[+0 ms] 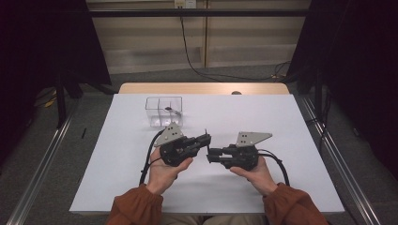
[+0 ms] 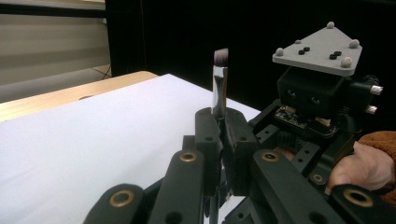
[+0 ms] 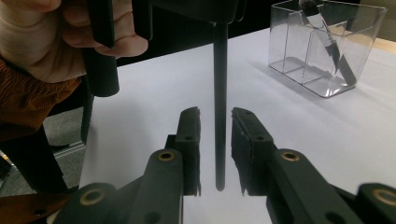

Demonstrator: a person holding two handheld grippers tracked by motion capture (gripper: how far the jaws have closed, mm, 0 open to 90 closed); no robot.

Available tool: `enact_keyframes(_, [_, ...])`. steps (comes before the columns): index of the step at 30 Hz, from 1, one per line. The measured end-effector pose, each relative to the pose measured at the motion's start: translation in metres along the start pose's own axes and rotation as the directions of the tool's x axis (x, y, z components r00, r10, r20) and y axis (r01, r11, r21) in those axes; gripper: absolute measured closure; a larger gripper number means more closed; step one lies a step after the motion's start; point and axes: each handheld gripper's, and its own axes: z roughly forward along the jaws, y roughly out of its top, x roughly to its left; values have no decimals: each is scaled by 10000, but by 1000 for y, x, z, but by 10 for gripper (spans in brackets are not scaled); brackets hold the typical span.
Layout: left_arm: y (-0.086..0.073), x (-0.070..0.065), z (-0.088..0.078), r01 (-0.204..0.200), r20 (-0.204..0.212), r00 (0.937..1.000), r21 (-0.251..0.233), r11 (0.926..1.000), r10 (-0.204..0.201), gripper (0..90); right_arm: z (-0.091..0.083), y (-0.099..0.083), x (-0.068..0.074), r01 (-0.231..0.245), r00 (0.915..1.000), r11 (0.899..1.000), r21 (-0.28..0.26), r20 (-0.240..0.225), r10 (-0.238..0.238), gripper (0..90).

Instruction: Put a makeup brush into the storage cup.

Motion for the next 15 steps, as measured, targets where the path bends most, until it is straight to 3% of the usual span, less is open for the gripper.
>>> enact_keyframes(5, [1,2,-2,73,-53,10000,-65,10000,-73,859,-2,1,0,-63,10000,10000,-16,-49,63,584])
enact_keyframes(12, [1,3,-3,-13,-124,9999,-18,10000,13,860,-3,2,2,10,9994,9998,-198,344,-4,315])
enact_keyframes(15, [1,4,-4,-40,-158,9999,-20,10000,40,860,-3,3,2,30,9991,9995,-314,417,-17,240])
